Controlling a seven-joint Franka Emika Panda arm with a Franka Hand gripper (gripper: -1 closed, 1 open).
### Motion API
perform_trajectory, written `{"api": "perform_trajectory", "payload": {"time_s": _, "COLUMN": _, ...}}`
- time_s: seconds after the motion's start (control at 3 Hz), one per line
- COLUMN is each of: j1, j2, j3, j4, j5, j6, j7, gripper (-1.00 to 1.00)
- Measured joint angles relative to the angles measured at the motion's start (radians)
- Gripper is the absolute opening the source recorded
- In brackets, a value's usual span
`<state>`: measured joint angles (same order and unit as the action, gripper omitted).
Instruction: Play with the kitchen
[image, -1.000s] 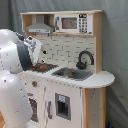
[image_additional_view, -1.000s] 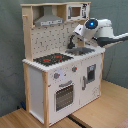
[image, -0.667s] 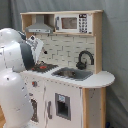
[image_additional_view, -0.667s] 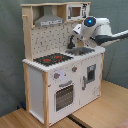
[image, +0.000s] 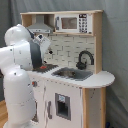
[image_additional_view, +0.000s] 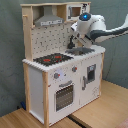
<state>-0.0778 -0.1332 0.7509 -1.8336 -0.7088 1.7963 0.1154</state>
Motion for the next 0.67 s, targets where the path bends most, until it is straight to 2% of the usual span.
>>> {"api": "perform_trajectory", "payload": {"time_s": 0.33, "j1": -0.003, "j2": 0.054, "j3": -0.022, "j4": 0.048, "j5": 0.03, "j6": 0.0, "j7": 0.06, "gripper": 1.0}}
{"api": "perform_trajectory", "payload": {"time_s": 0.67, "j1": -0.004, "j2": 0.094, "j3": -0.053, "j4": 0.071, "j5": 0.072, "j6": 0.002, "j7": 0.134, "gripper": 1.0}}
